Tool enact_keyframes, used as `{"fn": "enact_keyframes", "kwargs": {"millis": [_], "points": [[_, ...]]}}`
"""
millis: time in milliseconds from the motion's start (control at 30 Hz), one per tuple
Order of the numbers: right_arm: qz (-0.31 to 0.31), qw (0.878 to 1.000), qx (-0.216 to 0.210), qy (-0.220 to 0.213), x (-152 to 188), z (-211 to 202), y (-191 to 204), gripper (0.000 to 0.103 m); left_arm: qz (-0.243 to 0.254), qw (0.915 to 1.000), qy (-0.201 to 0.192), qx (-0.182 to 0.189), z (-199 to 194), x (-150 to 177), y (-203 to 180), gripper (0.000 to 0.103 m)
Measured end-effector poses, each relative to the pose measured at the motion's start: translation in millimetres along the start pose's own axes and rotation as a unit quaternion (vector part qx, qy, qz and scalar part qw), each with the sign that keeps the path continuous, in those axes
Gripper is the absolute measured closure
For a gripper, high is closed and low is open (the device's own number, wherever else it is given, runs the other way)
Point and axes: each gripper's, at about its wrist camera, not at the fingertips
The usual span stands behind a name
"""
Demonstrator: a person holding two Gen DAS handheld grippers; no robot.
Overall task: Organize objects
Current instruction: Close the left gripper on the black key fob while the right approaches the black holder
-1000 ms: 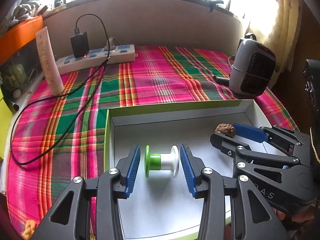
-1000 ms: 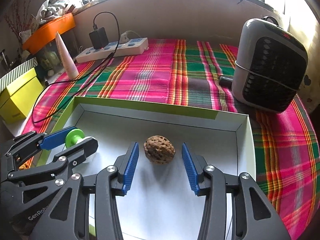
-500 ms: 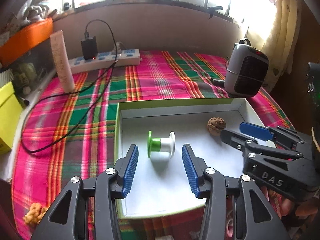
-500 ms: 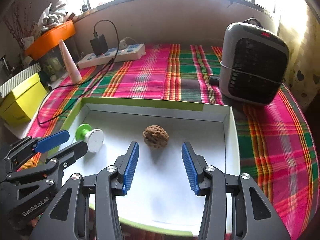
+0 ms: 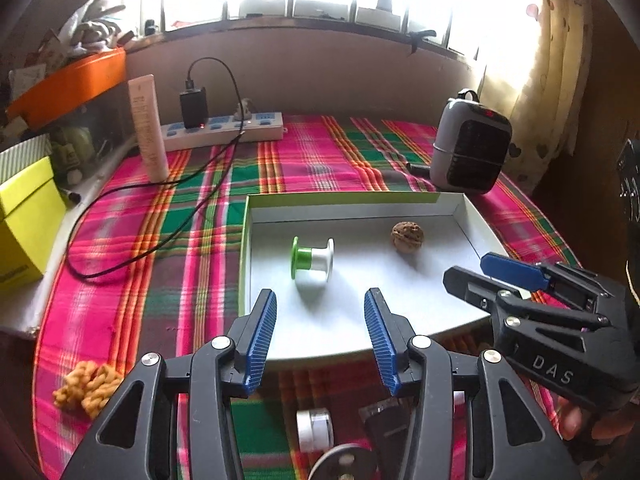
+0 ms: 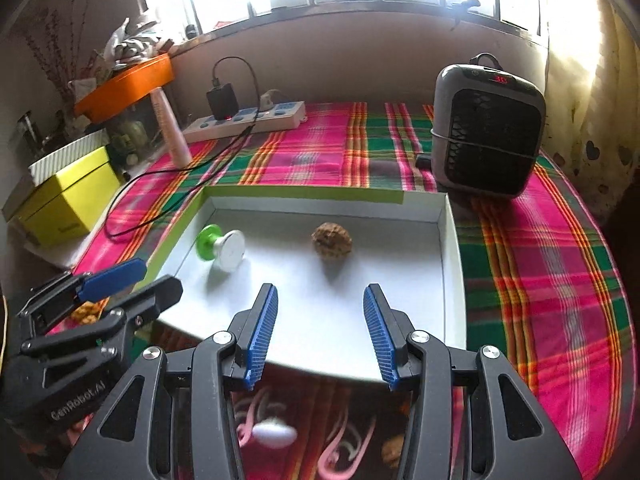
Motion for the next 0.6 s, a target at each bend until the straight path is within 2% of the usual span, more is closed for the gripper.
{"fn": "enact_keyframes", "kwargs": {"millis": [67,267,600], "points": [[-0.001,1.0,-0.002,-0.001,6,-4,1,0.057,-0.001,0.9999,0.002,-0.01,-5,5,-1,0.059],[-0.019,1.0,-0.006,-0.008,25,-17,7,0.057,-0.006,0.9999,0.003,-0.008,-16,18,-3,0.059],[-0.026,0.999,-0.023,0.002,53,-27,5,0.057,-0.023,0.9995,0.004,0.021,-33,55,0,0.059]]}}
Point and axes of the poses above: each gripper's, at about its wrist camera, not at the fingertips, and z roughly the way its jaws point, y to its left, x to its underside, and after that the axes turned 15 degrees about z, right-handed
